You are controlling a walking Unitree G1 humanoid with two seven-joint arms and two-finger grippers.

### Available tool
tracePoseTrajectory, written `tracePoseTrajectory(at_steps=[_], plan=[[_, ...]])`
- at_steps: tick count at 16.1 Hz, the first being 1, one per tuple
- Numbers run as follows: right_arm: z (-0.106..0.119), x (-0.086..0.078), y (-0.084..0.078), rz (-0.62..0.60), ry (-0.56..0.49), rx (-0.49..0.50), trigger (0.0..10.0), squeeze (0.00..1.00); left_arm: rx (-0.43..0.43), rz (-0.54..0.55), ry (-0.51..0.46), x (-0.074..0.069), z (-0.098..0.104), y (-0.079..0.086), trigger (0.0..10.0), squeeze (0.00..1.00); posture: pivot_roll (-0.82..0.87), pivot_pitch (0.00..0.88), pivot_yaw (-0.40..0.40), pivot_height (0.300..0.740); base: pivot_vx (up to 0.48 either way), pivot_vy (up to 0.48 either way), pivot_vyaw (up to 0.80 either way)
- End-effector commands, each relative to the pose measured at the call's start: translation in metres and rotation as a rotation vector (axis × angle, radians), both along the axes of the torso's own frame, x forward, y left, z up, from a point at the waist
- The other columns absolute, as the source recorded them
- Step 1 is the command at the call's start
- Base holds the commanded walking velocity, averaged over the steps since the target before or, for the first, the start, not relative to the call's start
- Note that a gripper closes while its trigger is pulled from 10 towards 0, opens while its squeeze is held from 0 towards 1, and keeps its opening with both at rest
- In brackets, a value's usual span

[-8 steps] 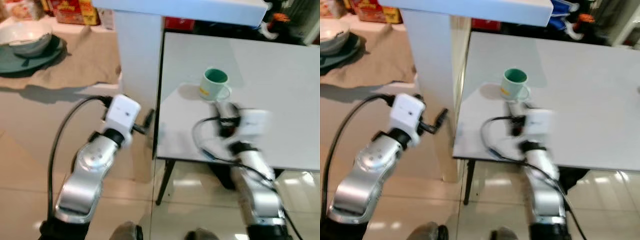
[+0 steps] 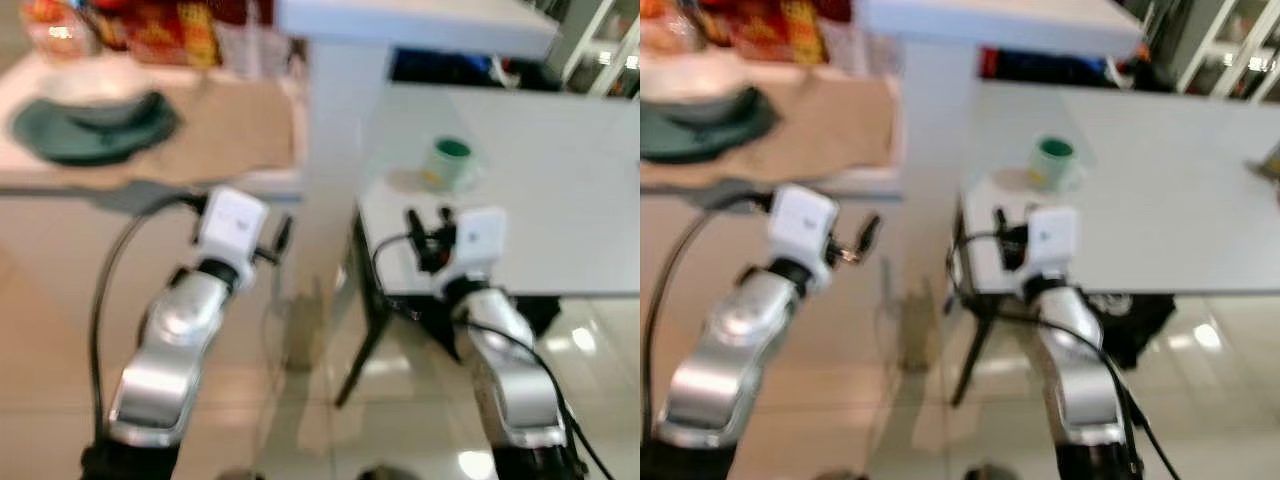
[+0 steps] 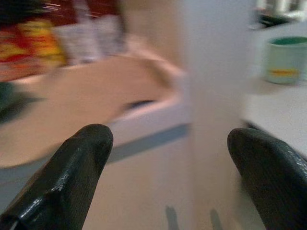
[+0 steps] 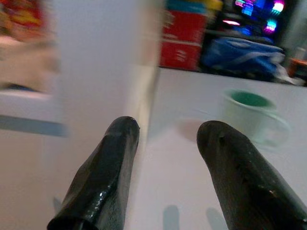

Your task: Setting the table

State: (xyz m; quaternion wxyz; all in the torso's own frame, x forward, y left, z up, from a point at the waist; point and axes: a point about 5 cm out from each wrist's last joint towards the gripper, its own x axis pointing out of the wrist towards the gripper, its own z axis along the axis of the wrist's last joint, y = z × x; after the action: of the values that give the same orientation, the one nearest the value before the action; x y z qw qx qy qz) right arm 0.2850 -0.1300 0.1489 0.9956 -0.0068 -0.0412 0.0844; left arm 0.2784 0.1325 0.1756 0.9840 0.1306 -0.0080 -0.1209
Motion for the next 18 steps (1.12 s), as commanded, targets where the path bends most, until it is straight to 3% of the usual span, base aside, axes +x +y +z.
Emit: tracePoseTrajectory(at_steps=[1,13,18], plan=[[0.003,0.0,-0.007,-0.025,0.006,-0.012,10.0,0.0,-0.005,-0.026,-0.004,-0.001,0.0,-0.01,10.0,0.0,0.06,0.037,-0.058,0.74,0.0,0.48,0.0],[0.01,0.007,-0.003,-0.028,-0.004,0.007,10.0,0.0,-0.008,-0.01,-0.032,-0.001,0.004,-0.006,10.0,0.0,0.07,0.02,-0.073,0.74,0.0,0.48,0.0],[0.013,0.013,-0.001,-0.029,-0.012,-0.013,10.0,0.0,-0.034,-0.036,-0.077,0.0,0.015,-0.009,10.0,0.0,0.08,0.007,-0.075,0.74,0.0,0.06,0.0]])
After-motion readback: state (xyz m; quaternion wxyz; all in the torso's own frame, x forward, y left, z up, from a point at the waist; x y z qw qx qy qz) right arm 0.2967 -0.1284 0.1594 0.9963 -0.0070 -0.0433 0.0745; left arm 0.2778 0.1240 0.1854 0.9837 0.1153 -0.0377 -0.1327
